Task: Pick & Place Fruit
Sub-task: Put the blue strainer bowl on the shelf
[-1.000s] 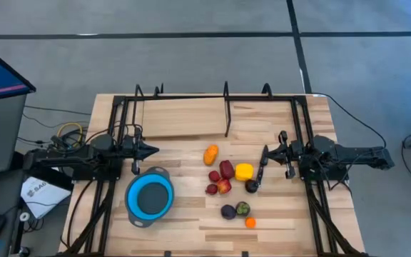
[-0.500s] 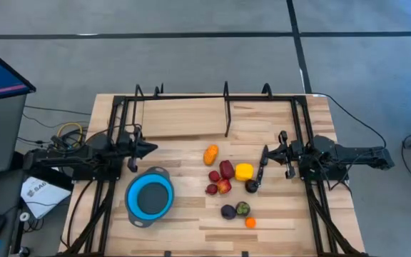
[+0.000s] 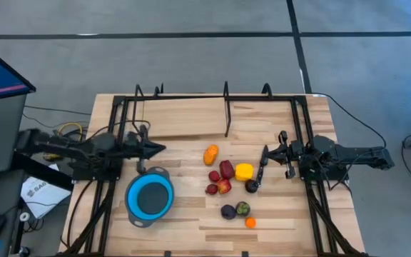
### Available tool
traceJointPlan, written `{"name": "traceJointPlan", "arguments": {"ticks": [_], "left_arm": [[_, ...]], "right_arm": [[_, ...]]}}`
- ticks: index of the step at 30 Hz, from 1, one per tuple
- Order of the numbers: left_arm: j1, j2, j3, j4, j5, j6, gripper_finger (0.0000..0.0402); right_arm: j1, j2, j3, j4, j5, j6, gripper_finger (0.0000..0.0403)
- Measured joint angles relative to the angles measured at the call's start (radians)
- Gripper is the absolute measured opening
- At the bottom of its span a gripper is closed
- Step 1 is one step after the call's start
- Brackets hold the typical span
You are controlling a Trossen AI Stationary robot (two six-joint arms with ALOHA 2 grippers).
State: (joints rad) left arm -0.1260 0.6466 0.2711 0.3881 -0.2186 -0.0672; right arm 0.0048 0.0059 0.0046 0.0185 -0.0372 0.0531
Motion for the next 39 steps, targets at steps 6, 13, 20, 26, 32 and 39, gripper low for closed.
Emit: {"name": "traceJointPlan", "arguments": {"ticks": [6,13,20,26,32,39], "left_arm": [[-0.157,0.282,0.278,-0.436,-0.14,-0.024,0.001],[-0.3,0.415,0.547,-0.946,-0.167,-0.288,0.007],[-0.36,0.413,0.599,-1.408,0.009,-0.821,0.0185],[-0.359,0.413,0.53,-1.535,0.064,-1.126,0.0259],[-0.339,0.418,0.427,-1.523,0.09,-1.289,0.0276],[-0.32,0.418,0.347,-1.331,0.114,-1.309,0.0216]], "right_arm": [[0.0,0.0,0.0,0.0,0.0,0.0,0.0001],[0.0,0.0,0.0,0.0,0.0,0.0,0.0001],[0.0,0.0,0.0,0.0,0.0,0.0,0.0001],[0.0,0.0,0.0,0.0,0.0,0.0,0.0001],[0.0,0.0,0.0,0.0,0.0,0.0,0.0001],[0.0,0.0,0.0,0.0,0.0,0.0,0.0001]]}}
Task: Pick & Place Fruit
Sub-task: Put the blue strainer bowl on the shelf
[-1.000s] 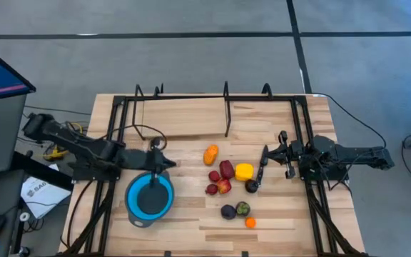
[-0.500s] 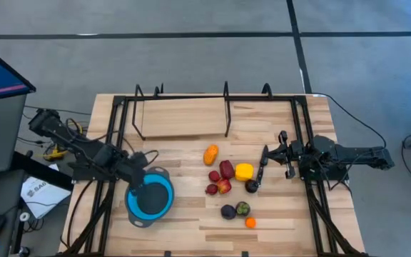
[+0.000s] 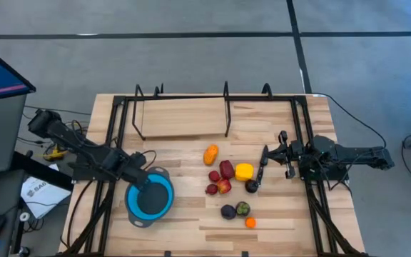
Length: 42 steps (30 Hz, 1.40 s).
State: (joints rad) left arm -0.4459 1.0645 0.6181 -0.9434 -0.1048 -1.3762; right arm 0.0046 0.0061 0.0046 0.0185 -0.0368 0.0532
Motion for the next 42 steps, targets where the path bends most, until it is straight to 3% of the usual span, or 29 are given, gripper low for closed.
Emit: {"name": "traceJointPlan", "arguments": {"ticks": [10,17,19,27,33,42], "left_arm": [[0.07,-0.002,-0.009,0.134,0.044,0.018,0.0018],[0.317,0.0,-0.004,0.601,0.13,0.289,0.0008],[0.424,0.0,0.025,0.642,0.171,0.384,0.0009],[0.821,0.012,0.218,0.605,0.211,0.794,0.0009],[1.072,0.102,0.373,0.421,0.199,0.979,0.0009],[1.238,0.313,0.523,0.232,0.181,1.102,0.0016]], "right_arm": [[0.0,0.0,0.0,0.0,0.0,0.0,0.0001],[0.0,0.0,0.0,0.0,0.0,0.0,0.0001],[0.0,0.0,0.0,0.0,0.0,0.0,0.0001],[0.0,0.0,0.0,0.0,0.0,0.0,0.0001],[0.0,0.0,0.0,0.0,0.0,0.0,0.0001],[0.0,0.0,0.0,0.0,0.0,0.0,0.0001]]}}
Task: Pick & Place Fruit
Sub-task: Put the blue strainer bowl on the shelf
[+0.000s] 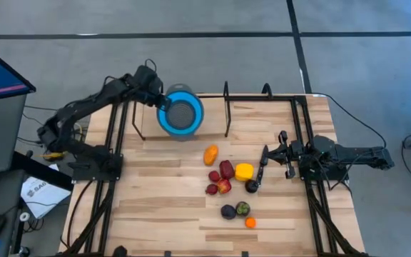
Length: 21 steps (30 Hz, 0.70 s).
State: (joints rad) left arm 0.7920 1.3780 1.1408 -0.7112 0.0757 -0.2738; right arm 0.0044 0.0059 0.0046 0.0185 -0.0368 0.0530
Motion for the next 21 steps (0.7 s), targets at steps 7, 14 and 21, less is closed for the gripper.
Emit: {"name": "traceJointPlan", "arguments": {"ticks": [7,14,21], "left_arm": [[0.052,0.028,0.002,-0.022,0.0,0.008,0.0017],[0.081,0.046,0.002,-0.03,0.0,0.008,0.0018],[0.079,0.089,0.003,-0.027,-0.009,0.009,0.0021]], "right_arm": [[0.0,0.0,0.0,0.0,0.0,0.0,0.0001],[0.0,0.0,0.0,0.0,0.0,0.0,0.0001],[0.0,0.0,0.0,0.0,0.0,0.0,0.0001]]}}
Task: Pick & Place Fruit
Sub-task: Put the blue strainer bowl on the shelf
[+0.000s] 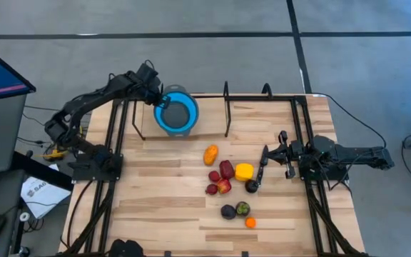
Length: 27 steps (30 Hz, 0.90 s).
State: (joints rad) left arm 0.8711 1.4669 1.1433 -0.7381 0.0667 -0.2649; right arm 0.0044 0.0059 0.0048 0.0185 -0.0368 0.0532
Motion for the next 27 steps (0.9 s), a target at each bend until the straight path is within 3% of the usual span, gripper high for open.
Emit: {"name": "traceJointPlan", "arguments": {"ticks": [15,27], "left_arm": [[0.001,-0.003,0.0,-0.002,-0.115,0.041,0.0047],[0.001,-0.005,0.0,-0.002,-0.203,0.11,0.0182]], "right_arm": [[0.0,0.0,0.0,0.0,0.0,0.0,0.0001],[0.0,0.0,0.0,0.0,0.0,0.0,0.0001]]}}
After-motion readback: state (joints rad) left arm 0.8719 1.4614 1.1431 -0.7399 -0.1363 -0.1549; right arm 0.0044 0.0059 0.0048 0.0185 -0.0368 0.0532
